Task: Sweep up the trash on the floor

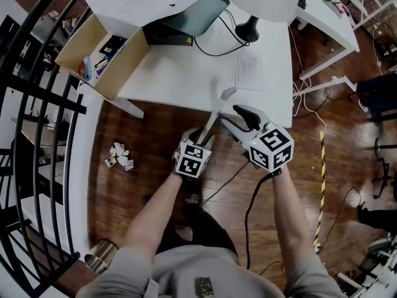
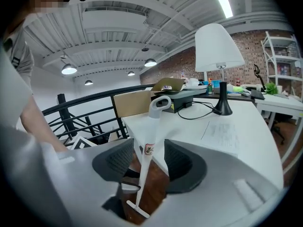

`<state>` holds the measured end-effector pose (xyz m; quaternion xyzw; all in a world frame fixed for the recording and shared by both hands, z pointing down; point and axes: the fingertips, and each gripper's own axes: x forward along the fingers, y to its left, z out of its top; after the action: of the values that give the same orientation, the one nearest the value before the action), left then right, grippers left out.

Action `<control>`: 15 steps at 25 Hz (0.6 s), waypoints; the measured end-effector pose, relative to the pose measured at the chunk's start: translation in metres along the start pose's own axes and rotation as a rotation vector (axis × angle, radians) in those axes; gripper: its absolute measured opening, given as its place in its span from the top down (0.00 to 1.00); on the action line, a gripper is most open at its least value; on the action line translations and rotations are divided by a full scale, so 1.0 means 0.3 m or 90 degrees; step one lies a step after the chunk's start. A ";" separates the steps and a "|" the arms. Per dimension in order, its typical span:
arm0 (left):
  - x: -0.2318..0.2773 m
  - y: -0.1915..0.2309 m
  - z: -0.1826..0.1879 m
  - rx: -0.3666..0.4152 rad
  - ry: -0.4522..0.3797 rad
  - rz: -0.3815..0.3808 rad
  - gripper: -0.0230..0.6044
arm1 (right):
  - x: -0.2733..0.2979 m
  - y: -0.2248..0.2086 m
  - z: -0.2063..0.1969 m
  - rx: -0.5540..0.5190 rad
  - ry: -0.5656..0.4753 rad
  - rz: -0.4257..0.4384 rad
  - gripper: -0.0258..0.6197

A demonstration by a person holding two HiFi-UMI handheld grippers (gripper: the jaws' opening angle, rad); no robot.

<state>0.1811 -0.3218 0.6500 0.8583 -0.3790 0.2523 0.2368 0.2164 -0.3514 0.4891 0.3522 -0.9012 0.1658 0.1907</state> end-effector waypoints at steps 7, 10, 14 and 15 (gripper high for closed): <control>-0.217 0.064 0.062 -0.017 -0.055 0.042 0.69 | -0.051 0.126 0.053 0.018 -0.021 -0.006 0.73; -0.407 0.132 0.114 -0.023 -0.092 0.082 0.83 | -0.028 0.258 0.098 0.015 -0.036 -0.003 0.83; -0.714 0.214 0.117 -0.046 -0.148 0.126 0.95 | 0.020 0.504 0.180 0.024 -0.074 0.018 0.96; -0.787 0.235 0.102 -0.052 -0.156 0.138 0.95 | 0.032 0.571 0.202 0.025 -0.083 0.028 0.96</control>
<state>-0.0035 -0.2570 0.4972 0.8265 -0.5051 0.1543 0.1951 0.0766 -0.2637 0.4124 0.3458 -0.9160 0.1640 0.1207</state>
